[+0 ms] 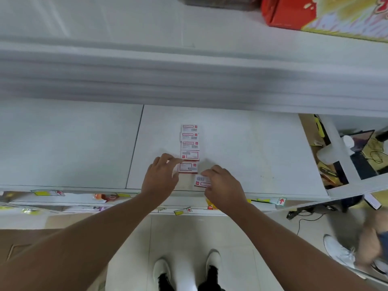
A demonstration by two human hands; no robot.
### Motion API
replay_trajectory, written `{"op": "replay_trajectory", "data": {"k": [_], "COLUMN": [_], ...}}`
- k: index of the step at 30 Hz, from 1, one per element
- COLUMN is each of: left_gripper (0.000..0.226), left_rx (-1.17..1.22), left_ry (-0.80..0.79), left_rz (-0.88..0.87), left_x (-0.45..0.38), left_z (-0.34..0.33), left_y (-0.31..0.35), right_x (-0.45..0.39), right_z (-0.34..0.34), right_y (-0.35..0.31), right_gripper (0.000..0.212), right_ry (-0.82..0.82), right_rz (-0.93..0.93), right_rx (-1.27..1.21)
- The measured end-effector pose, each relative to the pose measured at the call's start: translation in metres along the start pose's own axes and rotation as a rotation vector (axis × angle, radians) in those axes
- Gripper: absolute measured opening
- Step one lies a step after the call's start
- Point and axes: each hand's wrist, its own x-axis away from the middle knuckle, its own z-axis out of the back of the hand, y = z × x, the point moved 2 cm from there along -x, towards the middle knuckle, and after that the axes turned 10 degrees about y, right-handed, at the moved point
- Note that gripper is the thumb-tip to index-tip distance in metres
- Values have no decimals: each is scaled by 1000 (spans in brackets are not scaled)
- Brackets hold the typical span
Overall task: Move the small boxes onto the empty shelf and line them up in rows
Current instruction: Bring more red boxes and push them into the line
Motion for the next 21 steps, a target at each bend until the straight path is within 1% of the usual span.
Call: {"op": "replay_trajectory", "data": {"k": [5, 7, 11, 14, 16, 18, 19, 21], "left_gripper": [38, 37, 36, 39, 38, 37, 38, 42], "left_rx": [15, 20, 71, 131, 224, 381, 456, 567], "left_ry": [-31, -27, -5, 10, 18, 40, 48, 53], "left_rz": [70, 83, 125, 165, 273, 443, 542, 709], "left_x": [21, 28, 35, 40, 44, 47, 46, 45], "left_z": [15, 19, 20, 17, 13, 9, 7, 4], "left_y": [-32, -42, -46, -38, -30, -18, -12, -1], "right_x": [-12, -15, -14, -7, -1, 5, 7, 9], "right_z": [-16, -24, -42, -48, -46, -43, -41, -39], "right_y": [-23, -29, -37, -36, -33, -28, -26, -22], "right_gripper": [56, 54, 49, 53, 53, 45, 43, 45], "right_ry": [-24, -21, 43, 128, 194, 265, 292, 295], "right_rz": [41, 49, 51, 24, 13, -57, -121, -301], "right_rx": [13, 12, 3, -74, -134, -230, -305, -551]}}
